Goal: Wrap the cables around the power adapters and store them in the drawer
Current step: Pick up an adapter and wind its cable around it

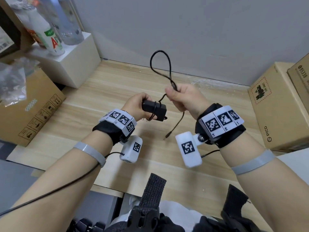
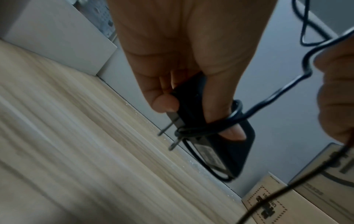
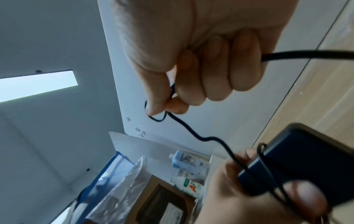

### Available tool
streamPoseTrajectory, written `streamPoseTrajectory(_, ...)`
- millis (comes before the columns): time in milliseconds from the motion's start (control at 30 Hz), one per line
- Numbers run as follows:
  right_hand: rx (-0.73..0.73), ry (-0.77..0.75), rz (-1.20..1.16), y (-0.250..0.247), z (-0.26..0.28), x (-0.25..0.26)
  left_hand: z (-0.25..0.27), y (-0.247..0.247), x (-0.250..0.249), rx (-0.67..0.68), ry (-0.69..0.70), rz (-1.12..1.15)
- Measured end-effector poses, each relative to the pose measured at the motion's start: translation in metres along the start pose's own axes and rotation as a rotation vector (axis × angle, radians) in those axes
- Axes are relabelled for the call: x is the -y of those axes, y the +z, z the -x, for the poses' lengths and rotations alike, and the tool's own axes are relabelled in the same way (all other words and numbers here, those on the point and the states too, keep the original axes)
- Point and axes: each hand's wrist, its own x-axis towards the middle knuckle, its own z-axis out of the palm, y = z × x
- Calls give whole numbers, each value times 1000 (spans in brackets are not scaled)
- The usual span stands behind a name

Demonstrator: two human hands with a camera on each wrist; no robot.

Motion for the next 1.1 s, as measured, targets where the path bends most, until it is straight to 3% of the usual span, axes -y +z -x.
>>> streamPoseTrajectory(100,-194,11,17,-7,-11,-10,1,-1,-2,139,27,-71)
streamPoseTrajectory(233,-349,61,26,-18,-18,-28,7,-8,-10,296,103,-68)
streamPoseTrajectory(367,-381,123,99,-21,-20,-41,11,-17,-19,470,120,179)
streamPoseTrajectory(467,-345,191,111,-15,-20,-44,10,-14,-25,525,134,401)
streamPoseTrajectory(633,-329,400,248,-3,-20,-41,9,-2,-29,421,143,682)
streamPoseTrajectory(867,-248,347,435,1,-16,-43,13,9,-34,414,81,906)
streamPoseTrajectory(1100,-3,220,399,10,-2,-31,3,3,-39,47,-111,928)
